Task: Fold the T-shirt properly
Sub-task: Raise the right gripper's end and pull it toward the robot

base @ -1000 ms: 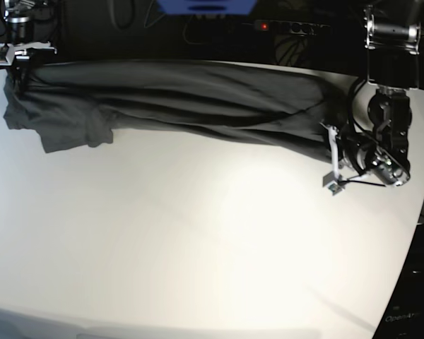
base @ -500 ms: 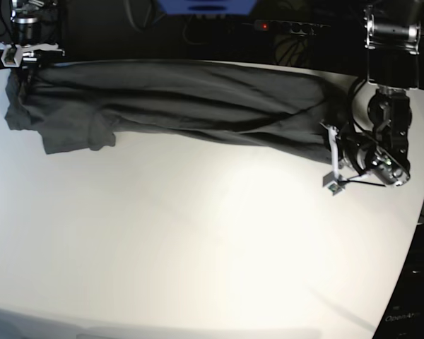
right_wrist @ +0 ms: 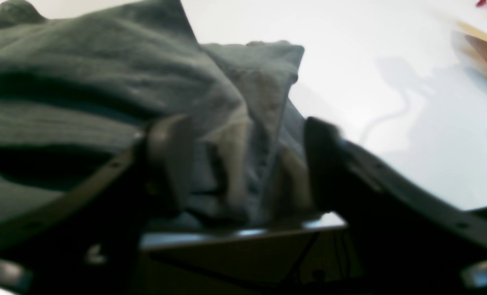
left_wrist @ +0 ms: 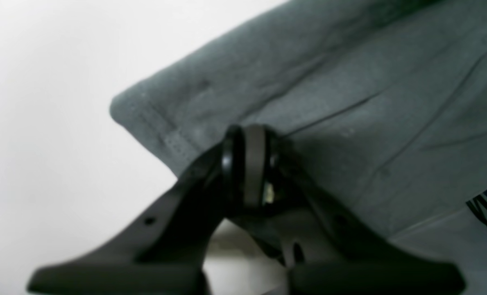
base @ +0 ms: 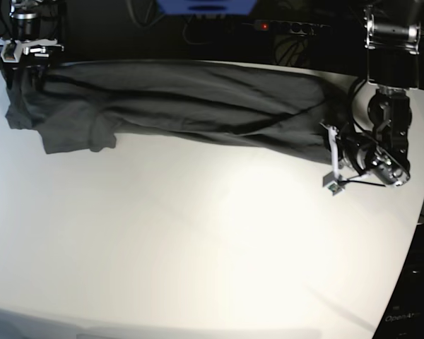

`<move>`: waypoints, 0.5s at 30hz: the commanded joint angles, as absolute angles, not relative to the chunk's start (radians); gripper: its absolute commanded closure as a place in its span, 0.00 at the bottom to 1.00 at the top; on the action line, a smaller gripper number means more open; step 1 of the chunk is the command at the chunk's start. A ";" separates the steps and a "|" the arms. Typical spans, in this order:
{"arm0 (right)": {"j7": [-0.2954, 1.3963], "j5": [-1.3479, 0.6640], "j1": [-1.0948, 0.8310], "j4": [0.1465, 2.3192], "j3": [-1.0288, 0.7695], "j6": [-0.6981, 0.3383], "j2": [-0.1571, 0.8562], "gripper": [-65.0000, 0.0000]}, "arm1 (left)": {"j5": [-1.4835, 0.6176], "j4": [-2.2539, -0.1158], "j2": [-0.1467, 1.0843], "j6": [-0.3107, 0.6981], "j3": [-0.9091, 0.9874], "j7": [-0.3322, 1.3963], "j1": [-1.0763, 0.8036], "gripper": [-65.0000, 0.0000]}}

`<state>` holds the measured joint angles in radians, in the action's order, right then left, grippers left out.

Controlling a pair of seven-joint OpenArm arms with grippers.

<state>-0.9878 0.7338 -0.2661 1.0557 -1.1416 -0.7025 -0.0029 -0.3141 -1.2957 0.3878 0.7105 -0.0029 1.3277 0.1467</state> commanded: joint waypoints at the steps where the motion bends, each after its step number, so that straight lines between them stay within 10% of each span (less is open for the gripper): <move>1: -1.018 0.713 -0.266 1.072 -1.147 -0.698 0.012 0.27 | -0.200 -1.251 0.381 0.698 -0.022 1.374 0.101 0.94; 15: -1.026 0.713 -0.139 1.075 -1.356 -0.698 0.064 0.22 | -0.200 -1.251 0.378 0.698 -0.022 1.371 0.101 0.94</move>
<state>-0.9947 0.7338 -0.1436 1.0588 -1.3529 -0.6987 0.0521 -0.3138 -1.2957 0.3870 0.7105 -0.0029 1.3312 0.1471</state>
